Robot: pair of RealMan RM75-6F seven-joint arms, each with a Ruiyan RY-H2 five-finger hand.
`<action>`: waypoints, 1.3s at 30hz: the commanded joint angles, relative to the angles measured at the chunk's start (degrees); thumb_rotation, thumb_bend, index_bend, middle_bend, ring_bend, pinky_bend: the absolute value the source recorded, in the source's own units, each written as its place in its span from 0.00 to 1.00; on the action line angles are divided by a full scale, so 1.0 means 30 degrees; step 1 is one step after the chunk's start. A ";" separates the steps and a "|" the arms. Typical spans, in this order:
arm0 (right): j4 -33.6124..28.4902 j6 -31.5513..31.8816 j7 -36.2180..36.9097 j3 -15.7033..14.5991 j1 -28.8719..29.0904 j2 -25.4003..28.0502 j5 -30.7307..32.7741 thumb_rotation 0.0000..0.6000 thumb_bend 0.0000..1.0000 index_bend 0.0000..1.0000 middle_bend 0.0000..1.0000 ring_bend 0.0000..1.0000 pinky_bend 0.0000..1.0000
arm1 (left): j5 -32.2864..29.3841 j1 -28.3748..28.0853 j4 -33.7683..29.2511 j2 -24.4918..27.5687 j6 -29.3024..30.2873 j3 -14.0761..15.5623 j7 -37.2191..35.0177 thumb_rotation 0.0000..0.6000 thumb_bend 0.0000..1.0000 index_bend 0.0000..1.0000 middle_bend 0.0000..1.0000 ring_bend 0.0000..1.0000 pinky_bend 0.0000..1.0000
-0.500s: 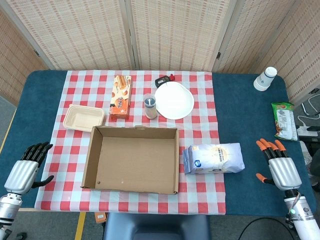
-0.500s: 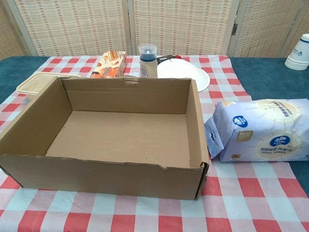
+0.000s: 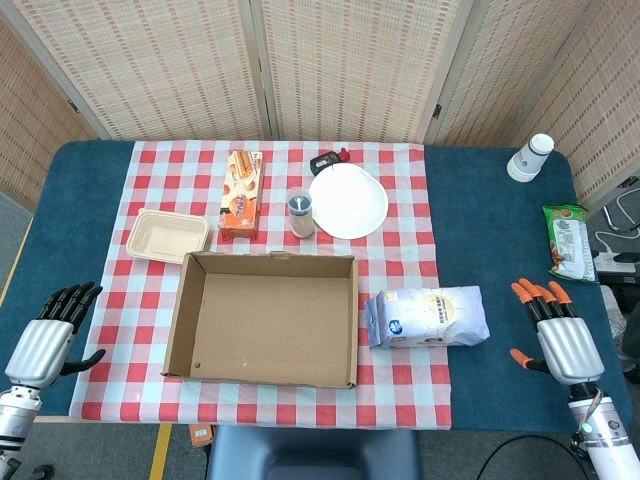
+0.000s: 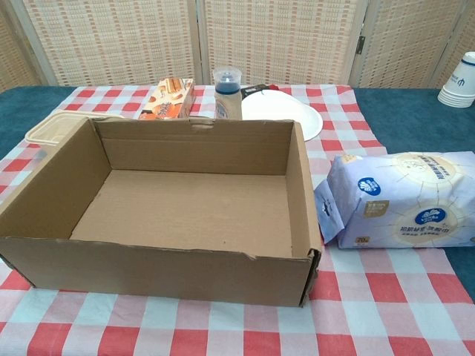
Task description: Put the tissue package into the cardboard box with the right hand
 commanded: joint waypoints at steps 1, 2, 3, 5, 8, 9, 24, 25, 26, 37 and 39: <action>-0.0180 0.0088 0.0135 0.0027 -0.0045 0.0137 -0.0009 1.00 0.13 0.00 0.04 0.00 0.00 | -0.0081 -0.0061 0.0064 -0.0087 -0.0110 -0.0038 0.0104 1.00 0.20 0.00 0.00 0.00 0.07; -0.0208 0.0137 0.0157 0.0041 -0.0057 0.0175 -0.0029 1.00 0.13 0.00 0.04 0.00 0.00 | -0.0106 -0.0084 0.0084 -0.0121 -0.0159 -0.0046 0.0149 1.00 0.20 0.00 0.00 0.00 0.07; -0.0201 0.0222 0.0144 0.0081 -0.0071 0.0203 -0.0039 1.00 0.13 0.00 0.04 0.00 0.00 | -0.0138 -0.0117 0.0112 -0.0165 -0.0239 -0.0047 0.0220 1.00 0.20 0.00 0.00 0.00 0.07; -0.0153 0.0288 0.0175 0.0143 -0.0076 0.0222 -0.0021 1.00 0.13 0.00 0.04 0.00 0.00 | -0.0159 -0.0133 0.0125 -0.0203 -0.0330 -0.0009 0.0364 1.00 0.20 0.00 0.00 0.00 0.07; -0.0120 0.0285 0.0450 0.0114 -0.0093 0.0265 -0.0071 1.00 0.12 0.00 0.04 0.00 0.00 | -0.0121 -0.0072 0.0063 -0.0211 -0.0253 0.0045 0.0554 1.00 0.20 0.00 0.00 0.00 0.07; -0.0087 0.0319 0.0503 0.0060 -0.0125 0.0276 -0.0140 1.00 0.13 0.00 0.04 0.00 0.00 | -0.0110 -0.0050 -0.0035 -0.0201 -0.0148 0.0007 0.0555 1.00 0.20 0.00 0.00 0.00 0.07; -0.3496 -0.2302 0.2034 -0.0165 0.1187 0.2880 -0.0331 1.00 0.10 0.00 0.04 0.00 0.00 | -0.0260 -0.0056 -0.0126 -0.0113 -0.0351 0.0029 0.0482 1.00 0.20 0.00 0.00 0.00 0.07; -0.4079 -0.2520 0.1619 -0.0020 0.1449 0.3278 -0.0349 1.00 0.08 0.00 0.04 0.00 0.00 | -0.0246 -0.0040 -0.0140 -0.0076 -0.0303 0.0020 0.0411 1.00 0.20 0.00 0.00 0.00 0.07; -0.4485 -0.2644 0.1186 0.0093 0.1625 0.3517 -0.0345 1.00 0.04 0.00 0.04 0.00 0.00 | -0.0230 -0.0029 -0.0153 -0.0048 -0.0273 0.0020 0.0362 1.00 0.20 0.00 0.00 0.00 0.07; -0.7885 -0.7540 -0.2225 0.1013 0.4634 0.4731 0.2720 1.00 0.00 0.00 0.00 0.00 0.00 | 0.0020 0.0004 -0.0389 0.0229 -0.0211 0.0146 -0.0004 1.00 0.20 0.00 0.00 0.00 0.07; -0.7891 -0.8091 -0.2885 0.1144 0.5057 0.4488 0.3467 1.00 0.00 0.00 0.00 0.00 0.00 | 0.0039 0.0011 -0.0379 0.0269 -0.0188 0.0144 -0.0152 1.00 0.20 0.00 0.00 0.00 0.07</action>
